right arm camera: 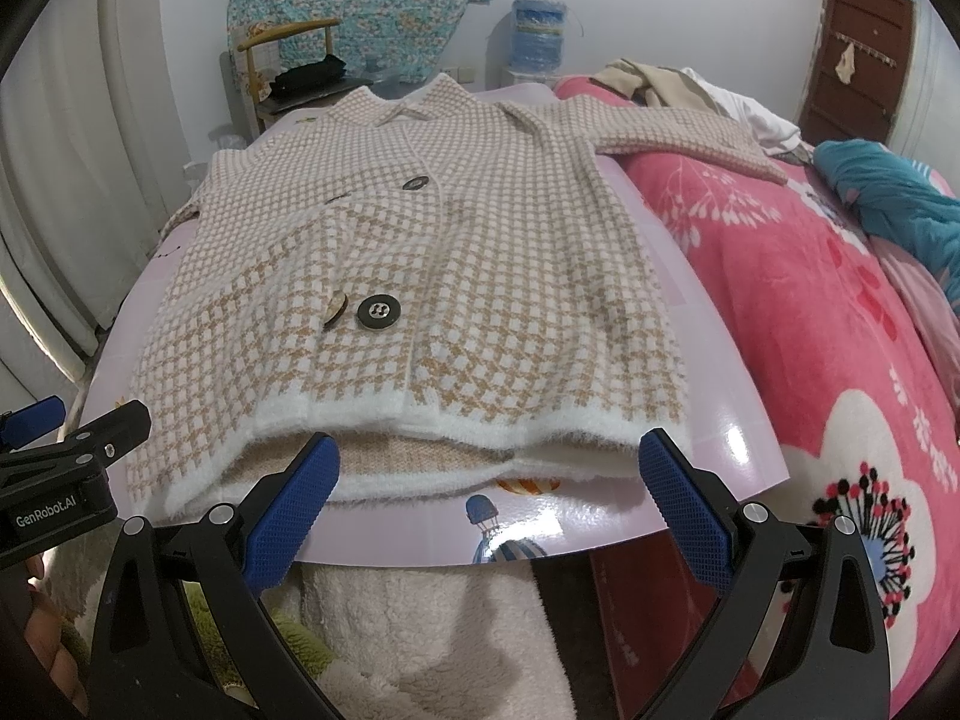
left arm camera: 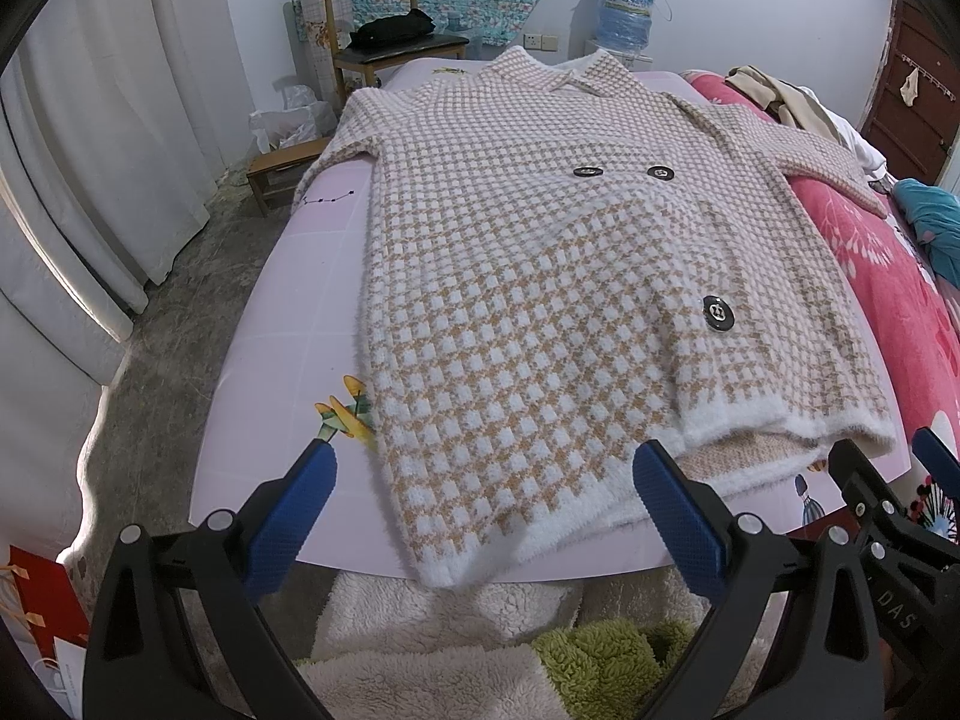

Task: Fold large clothes

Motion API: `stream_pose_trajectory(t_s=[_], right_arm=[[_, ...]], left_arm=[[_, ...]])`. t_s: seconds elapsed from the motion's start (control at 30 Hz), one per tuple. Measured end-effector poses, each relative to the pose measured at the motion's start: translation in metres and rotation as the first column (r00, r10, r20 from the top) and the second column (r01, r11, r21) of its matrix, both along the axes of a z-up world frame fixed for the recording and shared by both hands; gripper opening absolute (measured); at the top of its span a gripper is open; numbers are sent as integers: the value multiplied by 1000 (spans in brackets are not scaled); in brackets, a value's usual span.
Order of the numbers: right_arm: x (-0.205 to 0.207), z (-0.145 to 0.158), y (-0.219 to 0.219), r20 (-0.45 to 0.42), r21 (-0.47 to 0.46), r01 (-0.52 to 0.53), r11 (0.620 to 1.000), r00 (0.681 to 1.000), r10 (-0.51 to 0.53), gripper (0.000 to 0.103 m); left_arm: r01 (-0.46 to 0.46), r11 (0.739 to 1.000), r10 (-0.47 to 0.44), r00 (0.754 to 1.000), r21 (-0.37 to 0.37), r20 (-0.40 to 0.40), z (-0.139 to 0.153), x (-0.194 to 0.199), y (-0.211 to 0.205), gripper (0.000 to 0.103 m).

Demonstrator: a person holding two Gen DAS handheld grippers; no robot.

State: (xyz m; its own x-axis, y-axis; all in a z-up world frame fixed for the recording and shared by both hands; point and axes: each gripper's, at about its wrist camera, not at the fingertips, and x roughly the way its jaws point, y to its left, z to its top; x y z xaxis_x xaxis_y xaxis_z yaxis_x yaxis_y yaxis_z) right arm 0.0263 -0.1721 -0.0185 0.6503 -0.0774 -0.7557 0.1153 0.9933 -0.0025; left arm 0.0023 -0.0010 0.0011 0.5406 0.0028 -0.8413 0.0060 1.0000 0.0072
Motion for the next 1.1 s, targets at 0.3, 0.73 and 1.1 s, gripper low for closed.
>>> stream_pose_trajectory(t_s=[0.3,0.73,1.1], right_arm=[[2,2,-4,0,-5,12,1000,1000,-12,96],[18,-3,-23,-12,-18,84,996,996,-84,96],[36,-7,-36,3,-16,64,998,998,-64,96]], left_arm=[[3,1000,-3,1000,-7,-5,-2,2,1,97],[13,999,-13,1000,33,-5,-7,22,15,97],[24,999,-22,999,38,-36,-21,55,26,97]])
